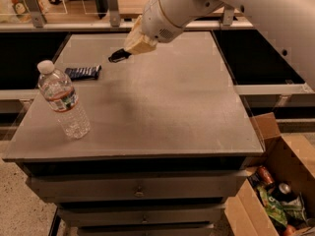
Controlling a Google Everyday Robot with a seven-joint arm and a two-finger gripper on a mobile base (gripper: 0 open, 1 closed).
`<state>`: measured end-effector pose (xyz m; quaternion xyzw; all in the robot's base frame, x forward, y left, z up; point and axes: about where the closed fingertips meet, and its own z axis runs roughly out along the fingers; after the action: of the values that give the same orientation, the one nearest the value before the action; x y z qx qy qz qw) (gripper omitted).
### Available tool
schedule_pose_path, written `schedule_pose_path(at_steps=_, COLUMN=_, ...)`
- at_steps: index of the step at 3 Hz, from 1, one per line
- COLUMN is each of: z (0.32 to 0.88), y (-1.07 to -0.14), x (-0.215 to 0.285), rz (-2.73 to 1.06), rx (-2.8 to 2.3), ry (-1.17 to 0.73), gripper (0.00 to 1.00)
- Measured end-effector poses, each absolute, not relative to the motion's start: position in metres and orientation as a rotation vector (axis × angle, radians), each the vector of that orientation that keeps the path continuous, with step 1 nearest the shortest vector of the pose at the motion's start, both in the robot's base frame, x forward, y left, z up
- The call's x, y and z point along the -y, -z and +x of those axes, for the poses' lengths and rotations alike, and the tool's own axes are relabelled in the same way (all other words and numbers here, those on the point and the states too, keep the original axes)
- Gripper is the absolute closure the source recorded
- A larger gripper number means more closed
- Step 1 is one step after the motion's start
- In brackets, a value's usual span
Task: Move rxbar chocolate near rxbar blueberry
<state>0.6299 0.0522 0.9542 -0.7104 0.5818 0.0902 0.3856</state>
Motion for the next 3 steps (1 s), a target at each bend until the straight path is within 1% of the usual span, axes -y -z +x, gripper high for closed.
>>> schedule_pose_path(at_steps=1, z=0.636, y=-0.951, x=-0.052, rz=-1.78, rx=-1.471, ry=-0.168, gripper=1.0)
schedule_pose_path(at_steps=3, z=0.675, y=-0.933, x=-0.058, rz=-1.709, rx=-1.422, ry=-0.056, gripper=1.0)
